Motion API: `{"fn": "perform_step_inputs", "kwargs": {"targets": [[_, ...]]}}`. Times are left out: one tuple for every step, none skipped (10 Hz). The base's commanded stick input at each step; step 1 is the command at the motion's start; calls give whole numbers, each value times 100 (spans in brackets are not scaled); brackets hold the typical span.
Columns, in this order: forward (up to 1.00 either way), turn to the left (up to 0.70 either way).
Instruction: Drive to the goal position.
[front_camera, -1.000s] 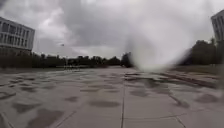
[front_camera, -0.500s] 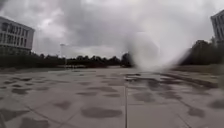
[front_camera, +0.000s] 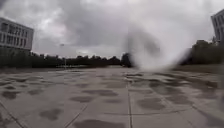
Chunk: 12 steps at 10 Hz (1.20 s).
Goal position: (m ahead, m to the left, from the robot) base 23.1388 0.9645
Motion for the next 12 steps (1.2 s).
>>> {"fn": "perform_step_inputs", "kwargs": {"targets": [[70, 0], [70, 0], [70, 0], [70, 0], [70, 0], [70, 0], [70, 0], [70, 0], [70, 0], [70, 0], [70, 0], [70, 0]]}}
